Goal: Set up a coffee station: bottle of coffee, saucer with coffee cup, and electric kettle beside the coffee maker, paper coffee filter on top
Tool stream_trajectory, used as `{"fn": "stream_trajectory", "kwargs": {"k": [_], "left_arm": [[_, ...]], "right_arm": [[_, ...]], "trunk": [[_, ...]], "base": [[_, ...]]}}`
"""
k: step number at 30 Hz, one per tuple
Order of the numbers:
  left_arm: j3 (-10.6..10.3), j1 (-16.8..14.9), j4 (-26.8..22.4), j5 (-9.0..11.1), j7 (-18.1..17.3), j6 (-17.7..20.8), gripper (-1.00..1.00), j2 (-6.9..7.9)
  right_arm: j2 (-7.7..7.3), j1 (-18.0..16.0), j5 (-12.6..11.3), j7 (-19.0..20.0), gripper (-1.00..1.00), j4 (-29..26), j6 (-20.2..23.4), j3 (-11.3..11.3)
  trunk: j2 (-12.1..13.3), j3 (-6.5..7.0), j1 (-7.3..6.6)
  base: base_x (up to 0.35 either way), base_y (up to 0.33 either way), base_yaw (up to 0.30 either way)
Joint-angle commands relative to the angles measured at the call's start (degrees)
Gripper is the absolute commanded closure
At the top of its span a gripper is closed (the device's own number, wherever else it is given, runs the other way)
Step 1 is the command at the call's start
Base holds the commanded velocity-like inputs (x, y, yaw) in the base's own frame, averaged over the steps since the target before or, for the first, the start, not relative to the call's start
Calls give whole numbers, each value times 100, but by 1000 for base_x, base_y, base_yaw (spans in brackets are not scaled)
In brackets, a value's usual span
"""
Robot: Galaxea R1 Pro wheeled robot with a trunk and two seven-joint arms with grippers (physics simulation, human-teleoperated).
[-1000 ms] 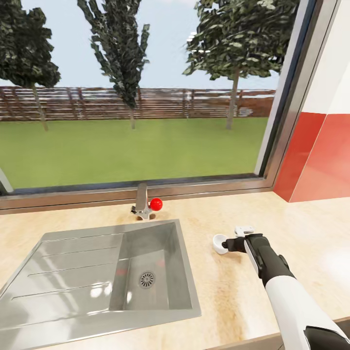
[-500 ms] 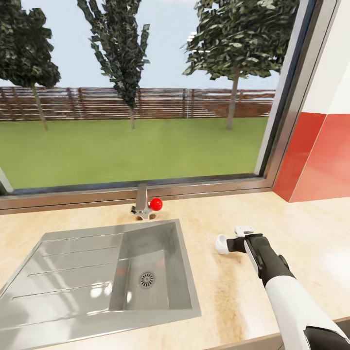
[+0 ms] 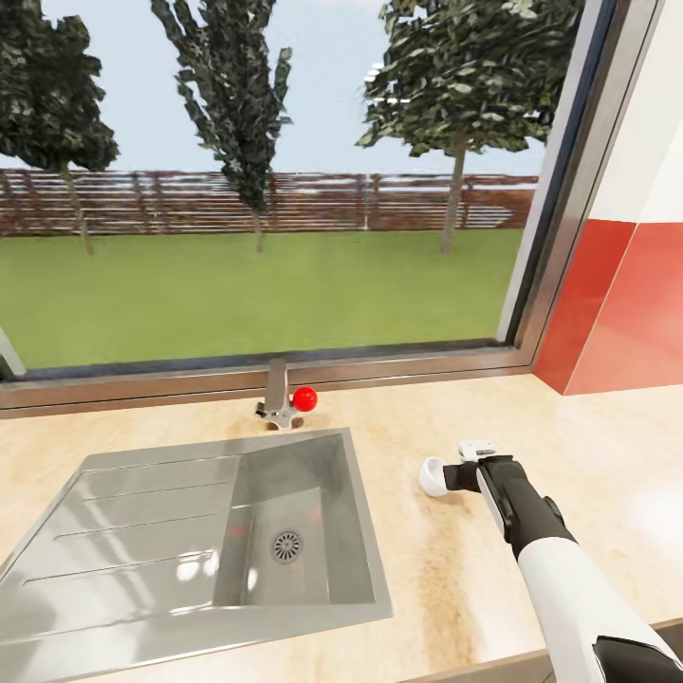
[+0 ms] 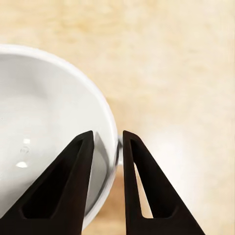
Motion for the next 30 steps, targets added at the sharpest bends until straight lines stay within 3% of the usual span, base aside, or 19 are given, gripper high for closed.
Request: {"fn": "stream_trajectory", "kwargs": {"k": [1, 18, 24, 27, 30], "left_arm": [[33, 0, -18, -58, 1, 34, -100, -3], [8, 0, -21, -65, 1, 40, -100, 35], [27, 0, -34, -75, 1, 43, -100, 51], [35, 0, -81, -82, 1, 38, -100, 63], [40, 0, -98, -72, 1, 29, -100, 65]], "right_arm": [[6, 1, -17, 58, 100, 10, 31, -14], [53, 1, -23, 58, 100, -88, 31, -13], [103, 1, -38, 63, 100, -661, 31, 17], [259, 1, -37, 66, 100, -996, 39, 119], [285, 1, -40, 66, 100, -1148, 38, 138]], "trunk": [[-9, -13, 4], [-9, -13, 4], [-9, -13, 4], [-9, -13, 4], [-9, -13, 4]], "base": [[0, 0, 0], [0, 0, 0], [0, 0, 0], [0, 0, 0], [0, 0, 0]]}}
